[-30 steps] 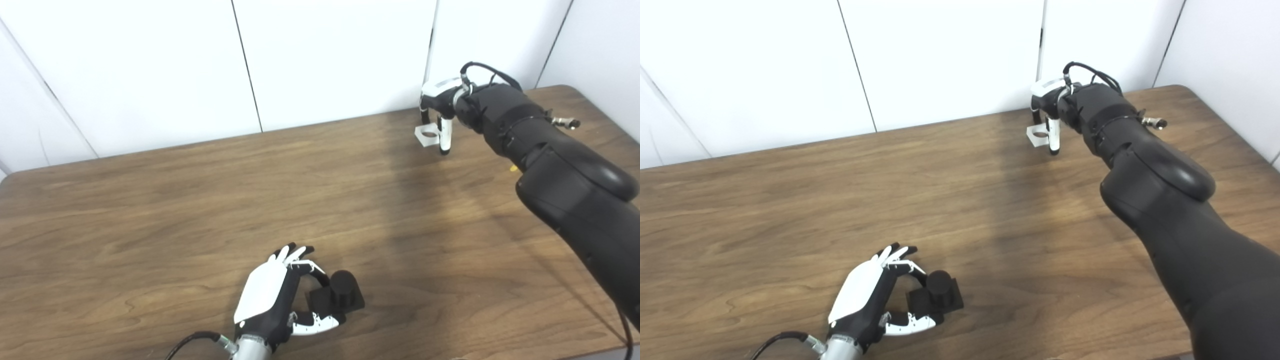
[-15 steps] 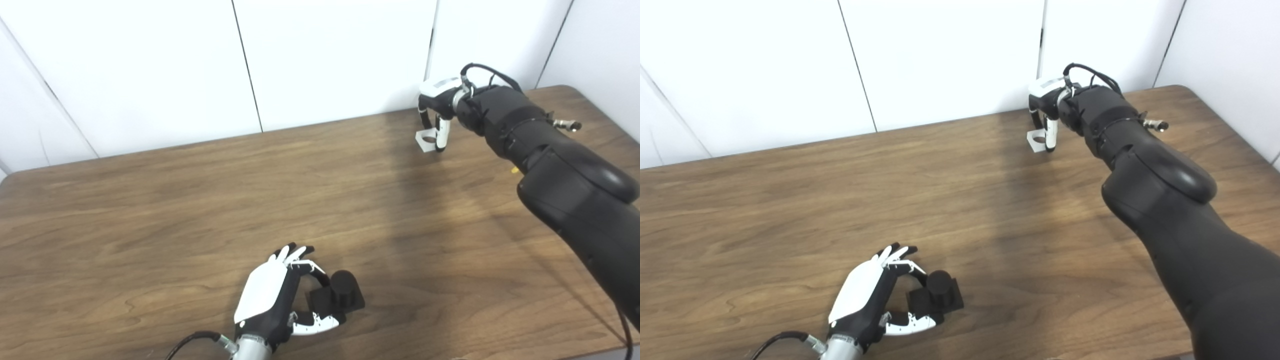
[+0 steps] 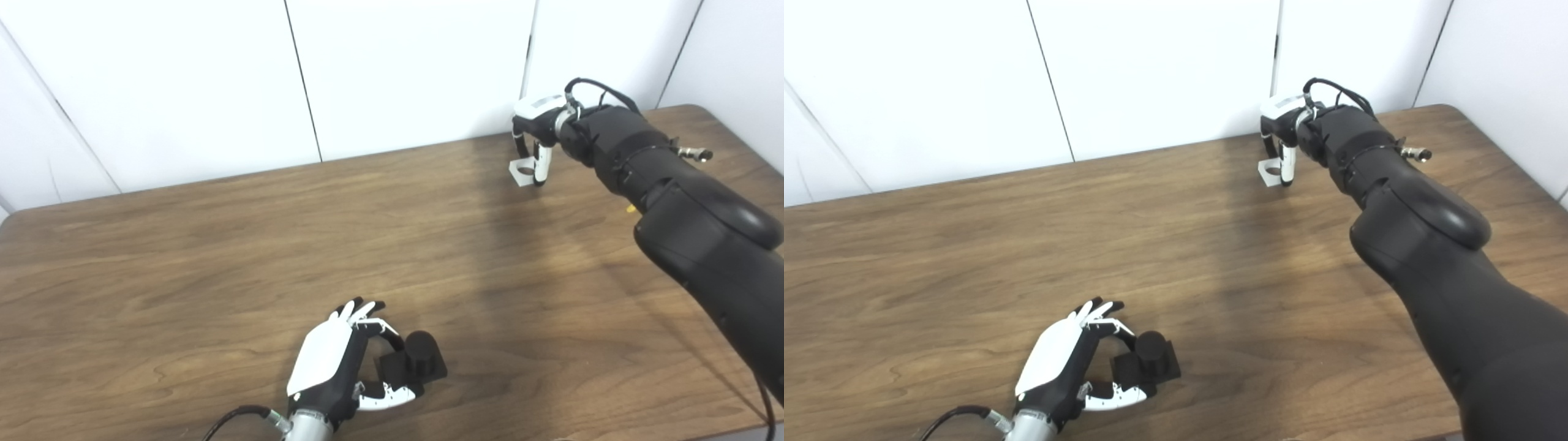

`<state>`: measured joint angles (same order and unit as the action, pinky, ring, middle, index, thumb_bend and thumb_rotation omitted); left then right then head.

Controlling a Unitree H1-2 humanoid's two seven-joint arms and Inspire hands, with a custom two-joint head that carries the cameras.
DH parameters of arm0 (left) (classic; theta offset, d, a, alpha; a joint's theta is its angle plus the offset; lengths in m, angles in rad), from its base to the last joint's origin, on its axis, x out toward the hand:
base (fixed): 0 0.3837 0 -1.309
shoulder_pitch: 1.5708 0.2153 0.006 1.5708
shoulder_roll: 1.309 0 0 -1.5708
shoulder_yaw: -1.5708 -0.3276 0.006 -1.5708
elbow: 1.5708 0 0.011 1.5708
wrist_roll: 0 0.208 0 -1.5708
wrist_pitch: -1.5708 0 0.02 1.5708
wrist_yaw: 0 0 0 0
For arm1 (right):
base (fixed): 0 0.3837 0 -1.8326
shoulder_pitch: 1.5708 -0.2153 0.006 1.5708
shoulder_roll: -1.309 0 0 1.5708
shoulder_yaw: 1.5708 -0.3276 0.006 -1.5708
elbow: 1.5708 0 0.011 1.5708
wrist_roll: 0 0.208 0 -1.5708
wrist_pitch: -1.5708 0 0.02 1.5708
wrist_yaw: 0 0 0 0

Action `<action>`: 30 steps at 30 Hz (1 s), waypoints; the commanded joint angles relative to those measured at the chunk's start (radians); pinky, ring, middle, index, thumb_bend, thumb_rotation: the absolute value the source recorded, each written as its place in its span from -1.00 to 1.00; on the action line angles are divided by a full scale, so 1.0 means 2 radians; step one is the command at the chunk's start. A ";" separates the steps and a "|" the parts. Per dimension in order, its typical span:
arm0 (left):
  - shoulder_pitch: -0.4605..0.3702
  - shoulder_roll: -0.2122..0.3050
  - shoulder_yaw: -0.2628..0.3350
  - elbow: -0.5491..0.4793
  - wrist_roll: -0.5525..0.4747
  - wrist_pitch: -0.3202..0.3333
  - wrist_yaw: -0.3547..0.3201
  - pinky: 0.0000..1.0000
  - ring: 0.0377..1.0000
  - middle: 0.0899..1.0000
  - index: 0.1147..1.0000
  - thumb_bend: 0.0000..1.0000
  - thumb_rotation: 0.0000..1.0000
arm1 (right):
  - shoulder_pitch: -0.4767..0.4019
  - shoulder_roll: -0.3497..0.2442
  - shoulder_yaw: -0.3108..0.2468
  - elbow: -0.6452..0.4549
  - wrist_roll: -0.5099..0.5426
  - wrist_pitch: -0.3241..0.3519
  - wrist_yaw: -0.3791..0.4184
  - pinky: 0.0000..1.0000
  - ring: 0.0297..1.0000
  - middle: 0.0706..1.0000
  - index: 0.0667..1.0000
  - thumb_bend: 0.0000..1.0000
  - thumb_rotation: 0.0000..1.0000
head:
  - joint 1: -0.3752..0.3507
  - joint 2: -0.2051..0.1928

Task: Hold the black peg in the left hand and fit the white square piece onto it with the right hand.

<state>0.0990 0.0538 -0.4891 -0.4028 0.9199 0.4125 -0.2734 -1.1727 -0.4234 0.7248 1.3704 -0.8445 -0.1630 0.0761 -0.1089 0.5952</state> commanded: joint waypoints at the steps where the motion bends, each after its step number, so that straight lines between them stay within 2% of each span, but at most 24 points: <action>1: 0.015 0.006 0.003 0.027 0.012 0.021 -0.015 1.00 1.00 0.84 -0.15 0.04 -0.86 | -0.024 -0.010 -0.005 -0.009 0.006 0.006 -0.005 1.00 1.00 0.87 -0.10 0.05 -0.72 | 0.000 0.000; 8: 0.009 0.010 0.005 0.033 0.014 0.019 -0.014 1.00 1.00 0.83 -0.15 0.04 -0.86 | -0.027 -0.019 -0.010 -0.022 0.011 -0.002 -0.005 1.00 1.00 0.84 -0.10 0.05 -0.73 | 0.011 0.006; 12: 0.007 0.010 0.006 0.036 0.014 0.017 -0.010 1.00 1.00 0.82 -0.16 0.04 -0.86 | -0.026 -0.026 -0.015 -0.052 0.014 -0.005 0.012 1.00 1.00 0.83 -0.10 0.05 -0.73 | 0.019 0.010; 18: 0.002 0.010 0.003 0.039 0.020 0.015 -0.008 1.00 1.00 0.82 -0.16 0.04 -0.86 | -0.012 -0.043 -0.028 -0.129 0.019 0.004 0.051 1.00 1.00 0.82 -0.09 0.05 -0.73 | 0.034 0.019; 23: 0.001 0.008 0.004 0.042 0.016 0.013 -0.003 1.00 1.00 0.82 -0.16 0.04 -0.86 | 0.010 -0.060 -0.043 -0.213 0.020 0.017 0.087 1.00 1.00 0.81 -0.09 0.05 -0.73 | 0.045 0.023; 24: 0.001 0.008 0.004 0.041 0.017 0.013 -0.003 1.00 1.00 0.82 -0.16 0.04 -0.86 | 0.015 -0.064 -0.046 -0.231 0.019 0.019 0.095 1.00 1.00 0.81 -0.09 0.05 -0.73 | 0.063 0.029; 26: 0.000 0.006 0.002 0.041 0.021 0.016 -0.005 1.00 1.00 0.82 -0.16 0.04 -0.86 | 0.026 -0.072 -0.051 -0.270 0.014 0.024 0.112 1.00 1.00 0.81 -0.09 0.05 -0.72 | 0.068 0.030; 30: -0.003 0.004 0.000 0.042 0.026 0.020 -0.009 1.00 1.00 0.83 -0.16 0.04 -0.86 | 0.046 -0.085 -0.062 -0.330 0.012 0.018 0.130 1.00 1.00 0.79 -0.09 0.05 -0.72 | 0.079 0.035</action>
<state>0.0817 0.0465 -0.4883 -0.3836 0.9191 0.4121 -0.2674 -1.0340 -0.5527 0.6272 0.7667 -0.8205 -0.1328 0.3354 0.0474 0.6642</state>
